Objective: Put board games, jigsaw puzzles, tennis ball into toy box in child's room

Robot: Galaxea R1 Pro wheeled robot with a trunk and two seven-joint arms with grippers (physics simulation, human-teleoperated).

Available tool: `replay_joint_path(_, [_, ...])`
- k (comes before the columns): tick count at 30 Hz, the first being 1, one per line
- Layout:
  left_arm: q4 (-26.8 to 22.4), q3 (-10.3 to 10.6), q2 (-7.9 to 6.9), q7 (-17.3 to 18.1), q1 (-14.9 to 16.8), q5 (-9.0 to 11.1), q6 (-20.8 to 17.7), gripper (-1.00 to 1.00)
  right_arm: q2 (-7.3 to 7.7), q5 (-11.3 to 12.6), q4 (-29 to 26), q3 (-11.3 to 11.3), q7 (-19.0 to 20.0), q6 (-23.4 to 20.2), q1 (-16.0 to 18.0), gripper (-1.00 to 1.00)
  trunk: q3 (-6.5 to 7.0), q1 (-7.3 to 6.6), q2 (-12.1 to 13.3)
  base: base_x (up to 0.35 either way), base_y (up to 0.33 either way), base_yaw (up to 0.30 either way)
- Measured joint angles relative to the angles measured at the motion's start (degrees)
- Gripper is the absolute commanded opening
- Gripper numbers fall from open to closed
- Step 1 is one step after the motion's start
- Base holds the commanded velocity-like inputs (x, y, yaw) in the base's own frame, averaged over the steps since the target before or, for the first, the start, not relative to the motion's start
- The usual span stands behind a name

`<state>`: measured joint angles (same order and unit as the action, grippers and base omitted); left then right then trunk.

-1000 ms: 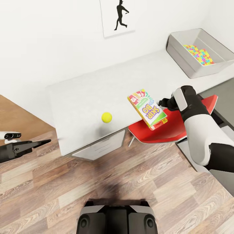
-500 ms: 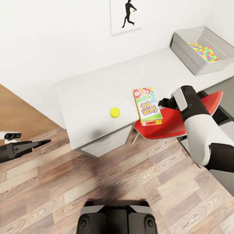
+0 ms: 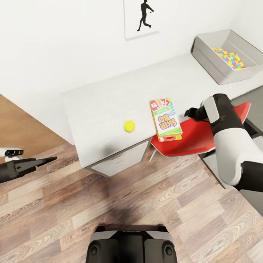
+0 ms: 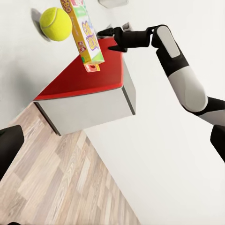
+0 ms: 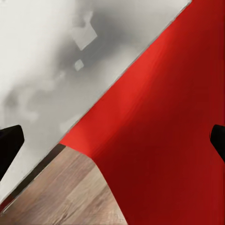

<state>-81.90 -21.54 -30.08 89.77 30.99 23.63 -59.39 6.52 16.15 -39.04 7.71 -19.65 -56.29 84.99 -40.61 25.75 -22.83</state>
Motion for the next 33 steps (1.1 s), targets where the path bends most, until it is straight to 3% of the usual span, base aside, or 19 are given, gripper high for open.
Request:
replay_joint_path(11, [0.0,0.1,0.0,0.0,0.0,-0.2,0.0,1.0,0.24,0.6,-7.1,1.3,0.2,-3.6,-0.2,1.0,0.01,0.0,0.0,0.0,0.0,0.0])
replay_joint_path(14, [0.0,0.0,-0.03,0.0,0.0,-0.3,0.0,1.0,1.21,2.9,-10.7,1.8,2.1,-3.6,-0.4,1.0,0.08,0.0,0.0,0.0,0.0,-0.046])
replay_joint_path(16, [0.0,0.0,-0.13,0.0,0.0,-0.3,0.0,1.0,2.72,4.6,-12.8,1.8,4.4,-3.6,-0.7,1.0,0.17,0.0,0.0,0.0,0.0,-0.097])
replay_joint_path(19, [0.1,0.0,-0.46,0.0,0.0,-0.4,0.0,1.0,5.89,8.8,-14.7,1.8,9.7,-3.5,-2.8,1.0,0.37,0.0,0.0,0.0,0.0,-0.13])
replay_joint_path(22, [0.1,0.0,-0.95,0.0,0.0,-0.4,0.1,1.0,7.84,12.9,-15.2,1.9,13.3,-3.5,-4.8,1.0,0.59,0.0,0.0,0.0,0.0,-0.151])
replay_joint_path(23, [0.1,0.0,-1.24,0.0,-0.1,-0.3,0.1,1.0,9.24,15.9,-15.4,1.9,15.3,-3.5,-6.1,1.0,0.67,0.0,0.0,0.0,0.0,-0.16])
replay_joint_path(25, [0.1,0.0,-1.49,0.0,-0.1,-0.3,0.1,1.0,10.84,19.4,-15.5,1.8,17.3,-3.5,-7.5,1.0,0.82,0.0,0.0,0.0,0.0,-0.164])
replay_joint_path(26, [0.1,0.0,-1.68,0.0,-0.1,-0.3,0.1,1.0,12.45,22.6,-15.6,1.7,19.2,-3.5,-9.1,1.0,0.9,-0.01,0.0,0.0,0.0,-0.166])
replay_joint_path(30, [0.2,0.1,-1.91,0.0,-0.1,-0.4,0.1,1.0,15.14,29.8,-16.3,1.6,23.7,-3.4,-13.2,1.0,1.22,0.0,0.0,0.0,0.0,-0.168])
replay_joint_path(31, [0.2,0.1,-1.97,0.0,-0.1,-0.4,0.1,1.0,15.94,32.8,-17.4,1.6,26.5,-3.4,-15.6,1.0,1.29,-0.01,0.0,0.0,0.0,-0.17])
replay_joint_path(33, [0.2,0.1,-2.0,0.0,-0.1,-0.4,0.1,1.0,16.51,35.2,-18.9,1.6,29.3,-3.5,-18.1,1.0,1.45,0.0,0.0,0.0,0.0,-0.175])
